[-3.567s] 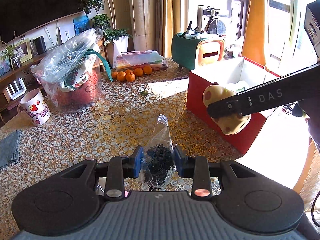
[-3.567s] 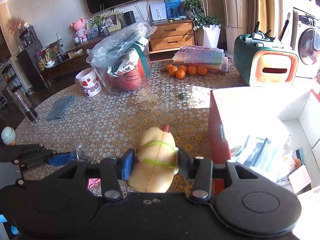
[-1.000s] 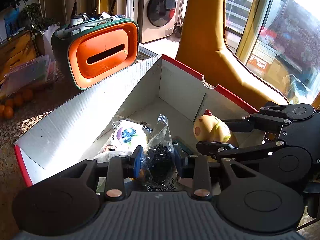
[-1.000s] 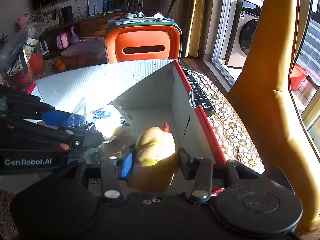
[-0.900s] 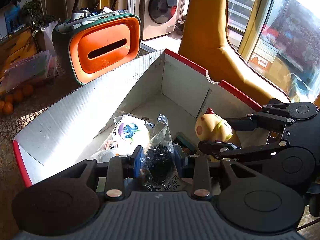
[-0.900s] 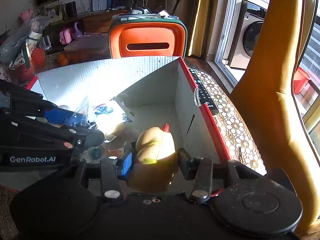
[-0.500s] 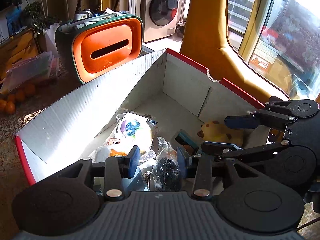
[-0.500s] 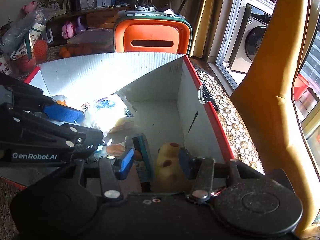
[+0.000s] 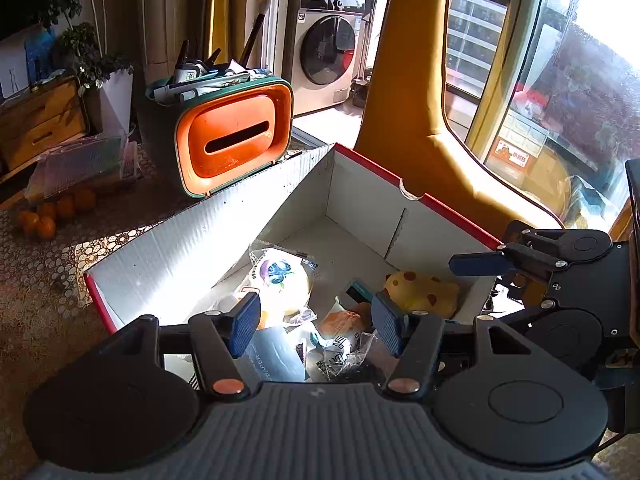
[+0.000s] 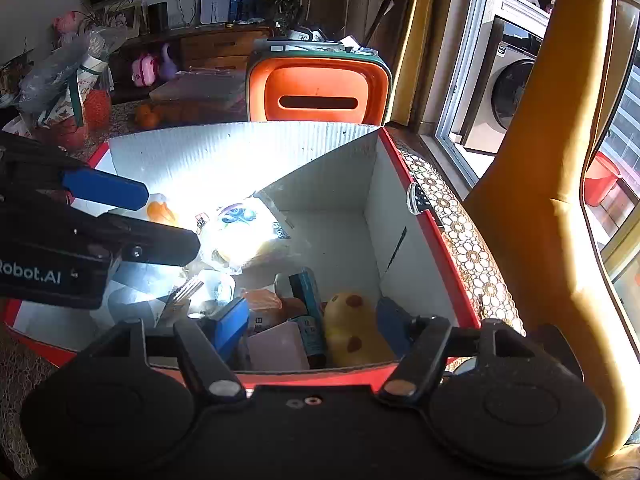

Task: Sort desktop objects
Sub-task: 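Lower the clear bag and yellow toy into the red box and open both tools, then withdraw both open tools from the box back over the table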

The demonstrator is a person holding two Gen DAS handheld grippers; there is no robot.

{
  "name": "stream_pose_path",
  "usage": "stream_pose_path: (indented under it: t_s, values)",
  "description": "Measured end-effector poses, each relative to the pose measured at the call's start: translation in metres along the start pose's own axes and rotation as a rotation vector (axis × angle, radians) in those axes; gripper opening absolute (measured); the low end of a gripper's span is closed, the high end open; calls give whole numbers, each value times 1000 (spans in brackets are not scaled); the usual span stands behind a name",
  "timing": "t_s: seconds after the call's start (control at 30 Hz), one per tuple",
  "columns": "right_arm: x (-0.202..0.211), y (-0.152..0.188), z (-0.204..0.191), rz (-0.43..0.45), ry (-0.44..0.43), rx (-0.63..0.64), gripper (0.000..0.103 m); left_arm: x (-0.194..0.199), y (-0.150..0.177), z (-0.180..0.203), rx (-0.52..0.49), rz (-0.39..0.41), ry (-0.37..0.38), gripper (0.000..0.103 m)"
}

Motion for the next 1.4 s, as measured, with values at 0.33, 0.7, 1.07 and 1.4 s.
stream_pose_path:
  t_s: [0.33, 0.7, 1.07, 1.4]
  values:
    - [30, -7, -21, 37, -12, -5, 76, 45, 9, -14, -14, 48, -53, 60]
    - [68, -11, -55, 93, -51, -11, 78, 117, 33, -44, 51, 117, -115, 60]
    - [109, -11, -120, 138, -93, 47, 81, 190, 76, -69, 55, 161, -173, 65]
    - [129, -5, -192, 134, -107, 75, 82, 227, 116, -107, 60, 151, -182, 66]
Point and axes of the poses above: each gripper's, at about its wrist camera, not at the fingertips, and x roughly against the way its jaws point, z to its right, y to its underside, the point moved 4 cm from there along -x, roughly the way its jaws point, and after that the axes turned 13 degrees about x, right-handed, at the moved point
